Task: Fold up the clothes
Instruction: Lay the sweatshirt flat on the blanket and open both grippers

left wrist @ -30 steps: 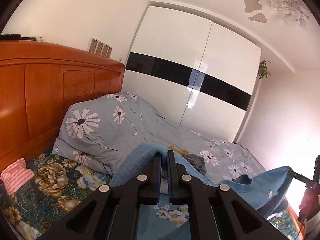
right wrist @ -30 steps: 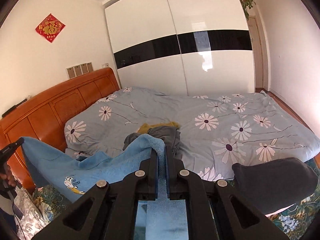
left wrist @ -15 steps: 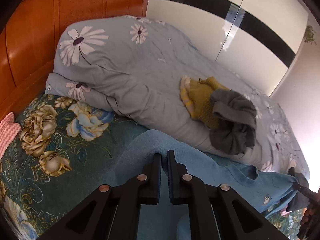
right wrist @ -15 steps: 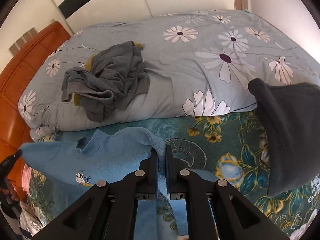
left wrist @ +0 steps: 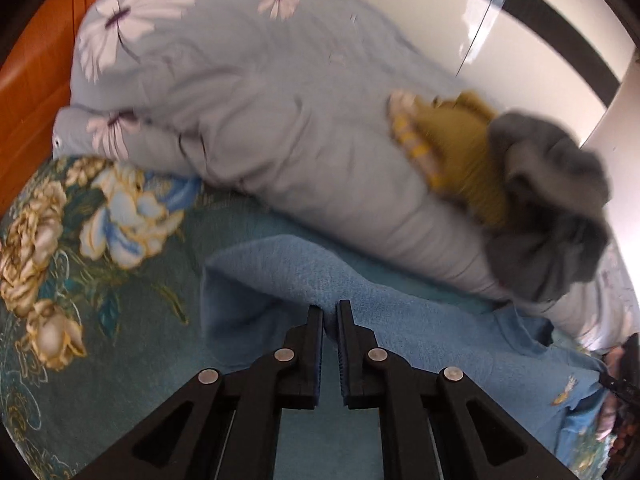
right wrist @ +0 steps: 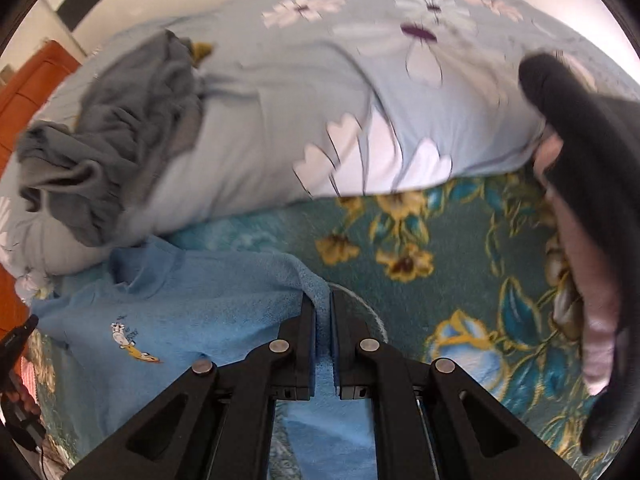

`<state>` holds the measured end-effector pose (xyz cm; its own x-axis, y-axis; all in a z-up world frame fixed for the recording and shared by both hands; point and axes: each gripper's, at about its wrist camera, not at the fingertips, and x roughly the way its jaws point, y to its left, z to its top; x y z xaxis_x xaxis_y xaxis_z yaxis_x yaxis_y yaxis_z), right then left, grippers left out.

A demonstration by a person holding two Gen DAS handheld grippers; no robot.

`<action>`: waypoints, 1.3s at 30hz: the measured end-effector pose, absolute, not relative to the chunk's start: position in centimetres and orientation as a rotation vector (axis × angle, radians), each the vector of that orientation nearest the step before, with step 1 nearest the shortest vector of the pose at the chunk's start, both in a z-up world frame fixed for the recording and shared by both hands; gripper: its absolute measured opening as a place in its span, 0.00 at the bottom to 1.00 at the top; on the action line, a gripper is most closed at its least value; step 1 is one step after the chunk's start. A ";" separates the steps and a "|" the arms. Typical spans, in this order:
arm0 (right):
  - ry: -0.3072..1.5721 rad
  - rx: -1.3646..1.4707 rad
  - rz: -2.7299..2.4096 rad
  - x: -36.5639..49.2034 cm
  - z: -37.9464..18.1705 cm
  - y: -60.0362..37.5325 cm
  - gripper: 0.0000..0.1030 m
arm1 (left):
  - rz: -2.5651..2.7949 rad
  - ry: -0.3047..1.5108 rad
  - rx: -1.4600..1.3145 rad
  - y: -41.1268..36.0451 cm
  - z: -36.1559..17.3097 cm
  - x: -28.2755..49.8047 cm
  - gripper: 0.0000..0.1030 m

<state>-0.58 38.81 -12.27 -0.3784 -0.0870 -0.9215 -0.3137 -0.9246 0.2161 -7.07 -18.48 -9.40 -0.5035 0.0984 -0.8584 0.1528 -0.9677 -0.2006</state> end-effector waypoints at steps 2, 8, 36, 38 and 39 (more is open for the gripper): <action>0.545 -1.690 2.397 -1.0 -13.5 39.1 0.06 | -2.630 0.364 1.588 -18.4 -11.2 -7.3 0.09; 0.542 -1.749 2.332 -1.3 -15.6 39.7 0.06 | -2.518 0.440 1.690 -19.4 -15.0 -7.0 0.09; 0.044 -2.072 2.687 -9.8 -15.4 31.5 0.43 | -2.859 -0.128 2.031 -8.5 -16.0 -13.2 0.62; 0.013 -2.091 2.695 -10.3 -15.9 31.5 0.44 | -2.849 -0.146 2.099 -8.3 -17.1 -13.6 0.62; 0.003 -2.091 2.701 -10.2 -15.9 31.5 0.44 | -2.848 -0.160 2.127 -8.1 -17.6 -13.8 0.62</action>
